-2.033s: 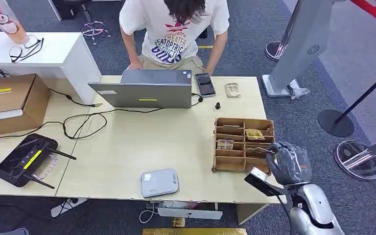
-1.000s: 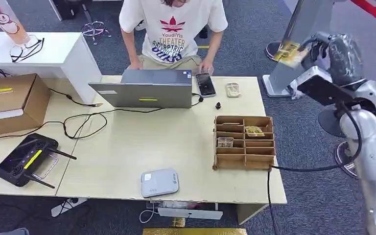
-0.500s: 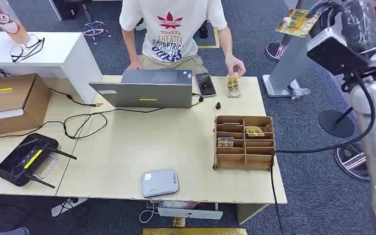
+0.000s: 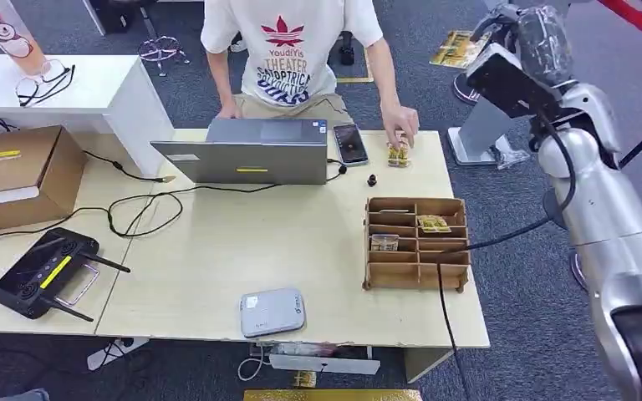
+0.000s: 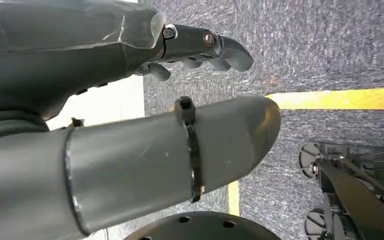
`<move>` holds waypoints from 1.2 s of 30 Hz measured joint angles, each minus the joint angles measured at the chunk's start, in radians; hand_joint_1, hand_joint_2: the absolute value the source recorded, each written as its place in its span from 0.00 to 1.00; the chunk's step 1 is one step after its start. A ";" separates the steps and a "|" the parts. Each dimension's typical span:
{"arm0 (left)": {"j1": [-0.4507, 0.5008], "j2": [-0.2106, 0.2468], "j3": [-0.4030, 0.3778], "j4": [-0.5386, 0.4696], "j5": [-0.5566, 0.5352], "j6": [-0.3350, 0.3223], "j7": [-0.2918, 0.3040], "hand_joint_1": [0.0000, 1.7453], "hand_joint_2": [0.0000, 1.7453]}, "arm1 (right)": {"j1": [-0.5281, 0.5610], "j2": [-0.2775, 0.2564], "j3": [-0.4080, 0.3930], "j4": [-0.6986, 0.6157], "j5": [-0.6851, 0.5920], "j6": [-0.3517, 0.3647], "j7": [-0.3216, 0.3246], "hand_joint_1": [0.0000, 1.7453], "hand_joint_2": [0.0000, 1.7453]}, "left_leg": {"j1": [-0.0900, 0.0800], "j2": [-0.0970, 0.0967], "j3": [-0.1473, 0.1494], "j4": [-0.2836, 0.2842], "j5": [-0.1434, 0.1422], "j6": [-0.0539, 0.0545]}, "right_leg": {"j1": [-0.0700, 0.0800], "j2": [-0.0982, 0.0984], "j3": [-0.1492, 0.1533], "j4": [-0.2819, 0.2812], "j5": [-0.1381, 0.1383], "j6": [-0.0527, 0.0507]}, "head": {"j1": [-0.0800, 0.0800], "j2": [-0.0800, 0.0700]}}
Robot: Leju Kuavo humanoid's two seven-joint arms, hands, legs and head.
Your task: Pass the card to the sensor for recognition and then transmit it.
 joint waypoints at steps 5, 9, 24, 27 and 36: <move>-0.007 -0.005 -0.006 0.000 0.000 0.006 0.010 0.00 0.00 | -0.027 0.084 0.026 0.105 0.019 -0.026 -0.009 1.00 1.00 | 0.000 0.000 0.000 0.000 0.001 0.000 | 0.000 0.000 0.000 0.000 0.000 0.000 | 0.000 0.000; -0.008 -0.008 -0.018 0.000 0.000 0.011 0.012 0.00 0.00 | -0.060 0.146 0.041 0.190 0.026 -0.036 -0.003 1.00 1.00 | 0.000 -0.001 0.000 0.000 0.001 0.000 | 0.000 -0.001 0.000 0.000 0.000 0.000 | 0.000 0.000; -0.011 -0.018 -0.050 0.000 0.000 0.017 0.027 0.00 0.00 | -0.123 0.267 0.045 0.437 0.026 -0.083 0.016 1.00 1.00 | 0.000 -0.001 0.000 0.000 0.001 0.000 | 0.000 0.000 0.000 0.000 0.000 0.000 | 0.000 0.000; -0.012 -0.018 -0.051 0.000 0.000 0.018 0.030 0.00 0.00 | -0.132 0.283 0.043 0.472 0.026 -0.087 0.023 1.00 1.00 | 0.000 -0.001 0.000 0.000 0.001 0.000 | 0.000 0.000 0.000 0.000 0.000 0.000 | 0.000 0.000; -0.007 -0.019 -0.051 0.000 0.004 0.021 0.032 0.00 0.00 | -0.143 0.312 0.040 0.539 0.045 -0.089 0.024 0.00 1.00 | 0.000 -0.001 0.000 0.000 0.001 -0.001 | 0.000 0.000 0.000 0.000 0.001 0.000 | 0.000 0.000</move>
